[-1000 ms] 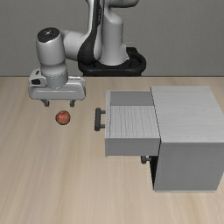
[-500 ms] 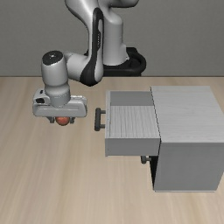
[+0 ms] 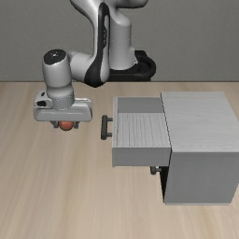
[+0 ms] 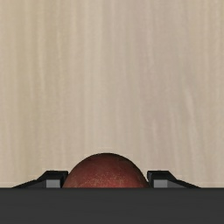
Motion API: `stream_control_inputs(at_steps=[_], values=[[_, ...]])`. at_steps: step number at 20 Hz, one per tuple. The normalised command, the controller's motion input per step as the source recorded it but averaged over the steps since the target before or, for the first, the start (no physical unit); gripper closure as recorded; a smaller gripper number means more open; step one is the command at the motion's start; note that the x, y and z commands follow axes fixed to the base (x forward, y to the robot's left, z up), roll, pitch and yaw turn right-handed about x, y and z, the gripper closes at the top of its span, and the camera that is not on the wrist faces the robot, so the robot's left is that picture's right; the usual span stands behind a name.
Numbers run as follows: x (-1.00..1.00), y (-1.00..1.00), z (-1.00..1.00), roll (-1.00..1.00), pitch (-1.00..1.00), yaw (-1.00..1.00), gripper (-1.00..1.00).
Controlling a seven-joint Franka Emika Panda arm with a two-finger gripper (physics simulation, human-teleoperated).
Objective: Pick up the peach and place it in the top layer of the cabinet
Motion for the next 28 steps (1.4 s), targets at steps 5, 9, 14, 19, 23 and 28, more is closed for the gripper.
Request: stream_control_inputs(at_steps=[5,9,14,19,23,28], values=[[0.00,0.00,1.00,0.00,0.00,0.00,1.00],[0.00,0.00,1.00,0.00,0.00,0.00,1.00],[0.00,0.00,1.00,0.00,0.00,0.00,1.00],[0.00,0.60,0.40,0.00,0.00,0.00,1.00],[0.00,1.00,0.00,0.00,0.00,0.00,1.00],[0.00,1.00,0.00,0.00,0.00,0.00,1.00]])
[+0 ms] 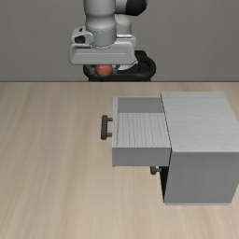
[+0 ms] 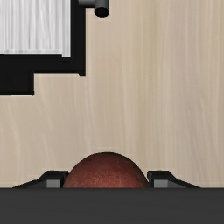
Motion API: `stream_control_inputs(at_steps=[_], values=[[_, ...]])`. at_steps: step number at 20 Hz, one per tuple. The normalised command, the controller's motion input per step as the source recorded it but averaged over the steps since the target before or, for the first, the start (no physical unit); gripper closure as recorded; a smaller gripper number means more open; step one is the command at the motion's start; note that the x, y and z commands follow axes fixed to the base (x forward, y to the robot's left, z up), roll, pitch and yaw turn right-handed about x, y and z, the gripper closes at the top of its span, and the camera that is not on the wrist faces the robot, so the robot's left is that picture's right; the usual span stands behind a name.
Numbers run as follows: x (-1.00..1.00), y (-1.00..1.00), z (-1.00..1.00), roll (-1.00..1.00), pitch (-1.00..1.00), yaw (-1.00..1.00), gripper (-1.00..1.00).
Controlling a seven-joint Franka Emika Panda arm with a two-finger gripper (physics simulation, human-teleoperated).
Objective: Pick up the peach and place it in the top layer of the cabinet
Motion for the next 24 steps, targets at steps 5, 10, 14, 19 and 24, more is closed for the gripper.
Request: stream_control_inputs(at_steps=[5,10,14,19,24], values=[[0.00,1.00,0.00,0.00,0.00,0.00,1.00],[0.00,0.40,0.60,0.00,0.00,0.00,1.00],[1.00,0.00,0.00,0.00,0.00,0.00,1.00],[1.00,0.00,0.00,0.00,0.00,0.00,1.00],[1.00,0.00,0.00,0.00,0.00,0.00,1.00]])
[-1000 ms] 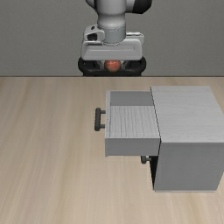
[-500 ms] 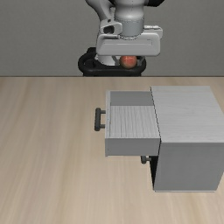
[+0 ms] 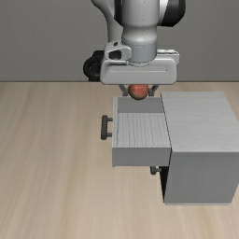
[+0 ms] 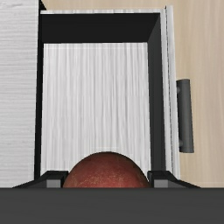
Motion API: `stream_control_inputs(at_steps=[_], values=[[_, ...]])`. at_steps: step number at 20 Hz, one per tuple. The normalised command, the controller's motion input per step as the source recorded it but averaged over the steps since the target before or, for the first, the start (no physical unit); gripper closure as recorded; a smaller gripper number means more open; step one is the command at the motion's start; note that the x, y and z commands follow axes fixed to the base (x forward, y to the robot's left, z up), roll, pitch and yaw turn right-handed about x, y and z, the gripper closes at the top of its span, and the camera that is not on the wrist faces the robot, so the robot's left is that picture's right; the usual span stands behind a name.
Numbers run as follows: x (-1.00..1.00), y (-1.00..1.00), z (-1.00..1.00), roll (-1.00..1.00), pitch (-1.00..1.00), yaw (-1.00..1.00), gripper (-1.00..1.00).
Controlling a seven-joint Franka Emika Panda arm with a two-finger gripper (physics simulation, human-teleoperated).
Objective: Pick up the peach and place it in the top layer of the cabinet
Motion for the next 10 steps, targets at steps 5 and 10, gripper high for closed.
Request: stream_control_inputs(at_steps=[5,10], values=[[0.60,0.00,0.00,0.00,0.00,0.00,-1.00],[0.00,0.00,0.00,0.00,0.00,0.00,-1.00]])
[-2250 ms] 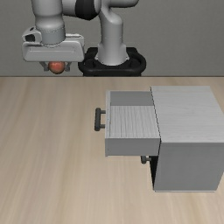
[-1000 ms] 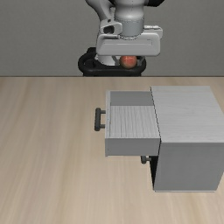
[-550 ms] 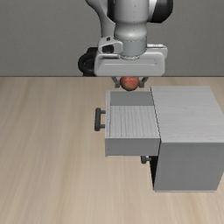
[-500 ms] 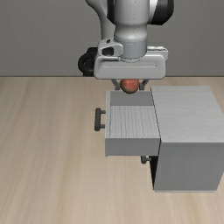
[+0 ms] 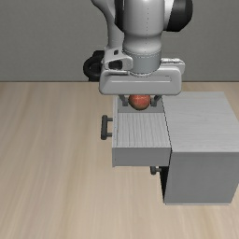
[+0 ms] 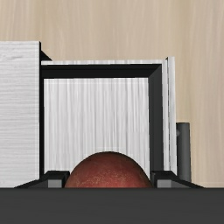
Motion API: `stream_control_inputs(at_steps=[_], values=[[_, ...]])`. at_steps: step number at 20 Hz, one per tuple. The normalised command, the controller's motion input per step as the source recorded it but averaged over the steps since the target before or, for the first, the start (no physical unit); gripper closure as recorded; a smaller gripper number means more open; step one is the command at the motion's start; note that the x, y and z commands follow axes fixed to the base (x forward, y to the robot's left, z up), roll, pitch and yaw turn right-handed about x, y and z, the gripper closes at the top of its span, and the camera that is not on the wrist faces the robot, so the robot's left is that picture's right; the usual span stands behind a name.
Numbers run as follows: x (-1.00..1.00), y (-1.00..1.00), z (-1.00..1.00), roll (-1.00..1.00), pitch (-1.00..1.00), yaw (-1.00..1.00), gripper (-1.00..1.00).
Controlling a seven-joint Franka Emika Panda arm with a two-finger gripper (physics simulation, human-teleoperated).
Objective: Pick up the peach and place it in the top layer of the cabinet
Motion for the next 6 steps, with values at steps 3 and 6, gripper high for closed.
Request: stream_control_inputs(at_steps=[3,6], values=[[0.00,0.00,0.00,0.00,0.00,0.00,-1.00],[0.00,0.00,0.00,0.00,0.00,0.00,-1.00]])
